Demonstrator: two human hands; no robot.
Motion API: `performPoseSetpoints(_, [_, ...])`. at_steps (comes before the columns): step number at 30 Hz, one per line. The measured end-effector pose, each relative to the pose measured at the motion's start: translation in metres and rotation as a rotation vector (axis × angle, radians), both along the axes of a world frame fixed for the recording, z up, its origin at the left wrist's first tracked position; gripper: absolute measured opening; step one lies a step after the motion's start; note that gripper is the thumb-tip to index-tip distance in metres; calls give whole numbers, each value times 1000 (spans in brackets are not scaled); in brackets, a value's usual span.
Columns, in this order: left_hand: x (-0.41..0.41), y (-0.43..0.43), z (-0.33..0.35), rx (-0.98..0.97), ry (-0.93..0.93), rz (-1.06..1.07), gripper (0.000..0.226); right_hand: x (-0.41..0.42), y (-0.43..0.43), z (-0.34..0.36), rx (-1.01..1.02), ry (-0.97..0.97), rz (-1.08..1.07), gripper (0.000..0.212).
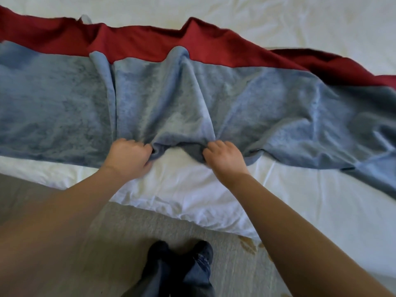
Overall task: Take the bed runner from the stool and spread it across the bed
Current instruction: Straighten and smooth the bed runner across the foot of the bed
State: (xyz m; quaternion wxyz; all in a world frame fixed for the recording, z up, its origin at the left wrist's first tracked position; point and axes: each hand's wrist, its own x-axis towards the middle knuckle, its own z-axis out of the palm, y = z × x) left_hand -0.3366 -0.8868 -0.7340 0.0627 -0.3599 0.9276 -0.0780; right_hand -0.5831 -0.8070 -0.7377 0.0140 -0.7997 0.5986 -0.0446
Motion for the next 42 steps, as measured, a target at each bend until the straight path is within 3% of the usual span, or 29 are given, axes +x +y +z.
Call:
performPoseSetpoints(5, [17, 2, -7, -85, 35, -100, 20, 10, 16, -6, -76, -53, 158, 17])
performPoseSetpoints(10, [43, 3, -2, -89, -74, -228, 11, 15, 40, -11, 77, 15, 237, 16])
performPoseSetpoints(17, [49, 17, 6, -56, -146, -285, 19, 7, 74, -1, 219, 95, 61, 30])
performPoseSetpoints(24, [36, 44, 17, 114, -20, -129, 31, 22, 98, -1, 122, 52, -20, 26])
performPoseSetpoints(29, [-2, 92, 8, 226, 62, -288, 41, 5, 125, -3, -8, 92, -130, 27])
performPoseSetpoints(34, [-62, 136, 7, 263, 120, -479, 43, -42, 132, -3, 89, 141, -325, 32])
performPoseSetpoints(42, [-175, 136, 2, 211, 280, -185, 34, -115, 95, 5, 91, 86, -558, 41])
